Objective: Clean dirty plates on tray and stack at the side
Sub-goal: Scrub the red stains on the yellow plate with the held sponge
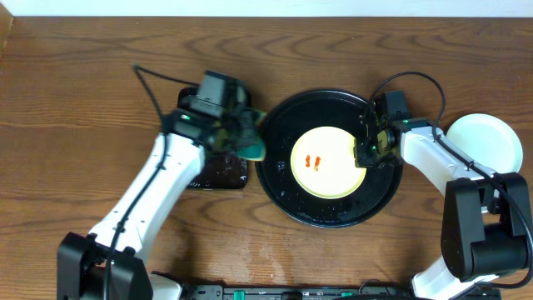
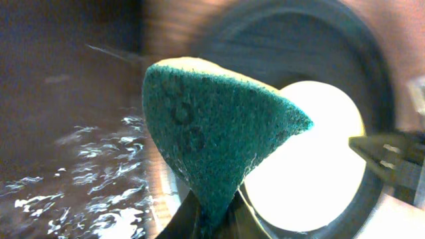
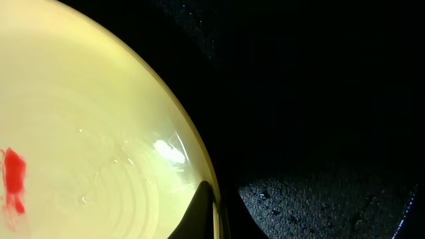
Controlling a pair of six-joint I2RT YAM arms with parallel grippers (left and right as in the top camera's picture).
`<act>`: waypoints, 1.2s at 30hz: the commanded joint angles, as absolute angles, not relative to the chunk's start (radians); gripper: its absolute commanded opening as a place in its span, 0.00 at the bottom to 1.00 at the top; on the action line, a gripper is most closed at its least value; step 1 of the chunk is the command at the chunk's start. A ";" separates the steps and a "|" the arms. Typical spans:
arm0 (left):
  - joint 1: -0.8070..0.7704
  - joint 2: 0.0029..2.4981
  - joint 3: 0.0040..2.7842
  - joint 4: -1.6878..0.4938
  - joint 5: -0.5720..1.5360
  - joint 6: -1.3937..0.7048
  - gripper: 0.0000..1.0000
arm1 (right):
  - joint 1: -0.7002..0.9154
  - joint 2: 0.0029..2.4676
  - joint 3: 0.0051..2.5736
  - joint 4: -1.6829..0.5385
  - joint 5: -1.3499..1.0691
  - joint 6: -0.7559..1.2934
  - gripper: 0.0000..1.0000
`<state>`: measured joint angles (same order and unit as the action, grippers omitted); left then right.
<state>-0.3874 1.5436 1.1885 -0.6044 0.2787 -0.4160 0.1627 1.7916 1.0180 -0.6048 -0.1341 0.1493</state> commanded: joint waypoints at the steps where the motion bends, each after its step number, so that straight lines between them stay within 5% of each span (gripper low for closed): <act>1: -0.488 1.579 1.208 -0.545 0.306 -0.443 0.07 | 0.172 1.807 0.999 -0.613 -0.140 0.163 0.01; 10: -0.681 1.798 1.209 -0.355 0.303 -0.514 0.08 | 0.204 1.807 0.999 -0.620 -0.142 0.159 0.01; 23: -0.712 2.040 1.209 -0.239 0.314 -0.584 0.07 | 0.205 1.807 0.999 -0.624 -0.143 0.160 0.01; 36: -0.653 2.068 1.319 -0.600 -0.329 -0.532 0.08 | 0.205 1.807 0.999 -0.633 -0.136 0.159 0.01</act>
